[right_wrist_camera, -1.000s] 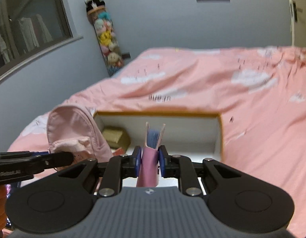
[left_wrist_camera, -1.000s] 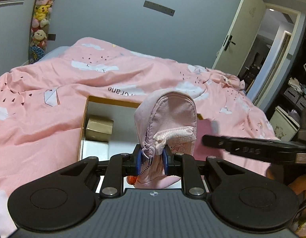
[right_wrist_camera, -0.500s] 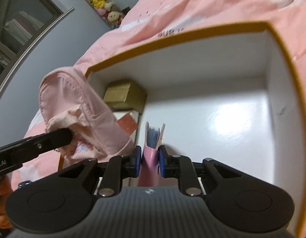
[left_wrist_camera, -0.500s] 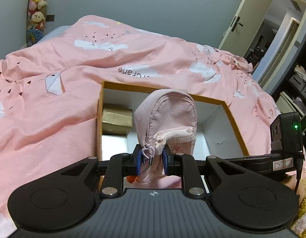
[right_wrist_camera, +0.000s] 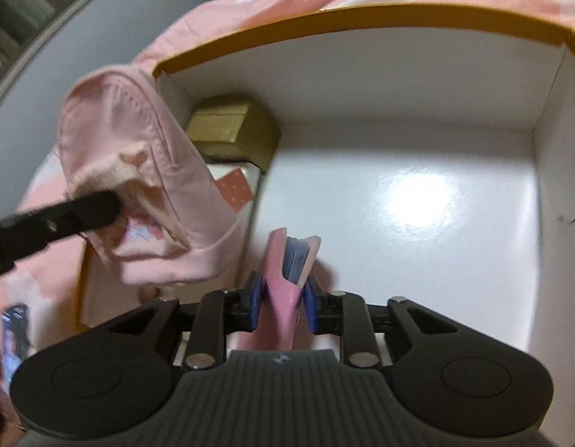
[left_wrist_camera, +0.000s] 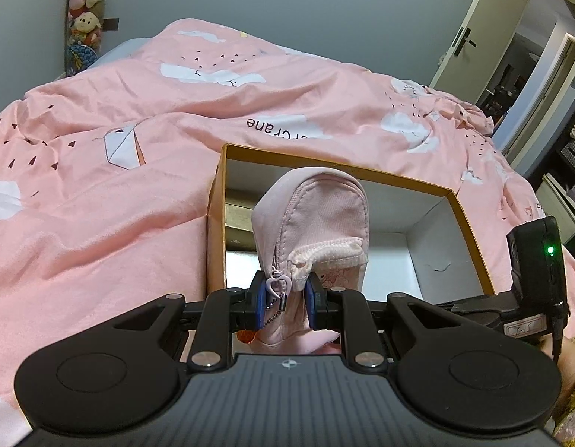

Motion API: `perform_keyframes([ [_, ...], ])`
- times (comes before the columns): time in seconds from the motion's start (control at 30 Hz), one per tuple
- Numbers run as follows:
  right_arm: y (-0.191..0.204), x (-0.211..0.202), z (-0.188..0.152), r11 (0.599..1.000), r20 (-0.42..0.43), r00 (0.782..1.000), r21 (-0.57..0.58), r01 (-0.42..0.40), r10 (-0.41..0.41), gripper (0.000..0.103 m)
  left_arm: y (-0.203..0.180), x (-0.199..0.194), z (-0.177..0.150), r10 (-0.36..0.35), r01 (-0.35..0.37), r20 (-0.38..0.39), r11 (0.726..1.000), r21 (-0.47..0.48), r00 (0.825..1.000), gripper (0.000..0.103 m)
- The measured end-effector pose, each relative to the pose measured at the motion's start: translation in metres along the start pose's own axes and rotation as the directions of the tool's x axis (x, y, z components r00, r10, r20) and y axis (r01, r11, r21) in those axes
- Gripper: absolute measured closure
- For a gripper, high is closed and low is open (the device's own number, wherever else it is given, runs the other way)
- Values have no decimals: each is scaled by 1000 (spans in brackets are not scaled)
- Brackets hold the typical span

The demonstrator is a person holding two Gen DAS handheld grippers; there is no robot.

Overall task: Organize objects
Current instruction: 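Lift the backpack and pencil cup and carry both over the orange box, then lower pencil cup into box, open right gripper while left gripper releases backpack inside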

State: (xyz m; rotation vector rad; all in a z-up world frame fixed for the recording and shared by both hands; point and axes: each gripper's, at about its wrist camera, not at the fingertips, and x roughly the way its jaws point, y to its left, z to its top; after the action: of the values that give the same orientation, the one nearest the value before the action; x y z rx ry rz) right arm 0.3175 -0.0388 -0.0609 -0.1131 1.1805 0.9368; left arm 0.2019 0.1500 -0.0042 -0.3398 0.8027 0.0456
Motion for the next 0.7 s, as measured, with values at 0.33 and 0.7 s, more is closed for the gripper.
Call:
perform_keyframes([
  [0.33,-1,9,2,991,-110,986,-62,120,-126,64,0,1,2,-41,41,-17,999,3,999,80],
  [0.7,2,21,0,998,-139,990,-57,28,-36,84,6,8,5,-74,71,-96,997,-32,993,80],
])
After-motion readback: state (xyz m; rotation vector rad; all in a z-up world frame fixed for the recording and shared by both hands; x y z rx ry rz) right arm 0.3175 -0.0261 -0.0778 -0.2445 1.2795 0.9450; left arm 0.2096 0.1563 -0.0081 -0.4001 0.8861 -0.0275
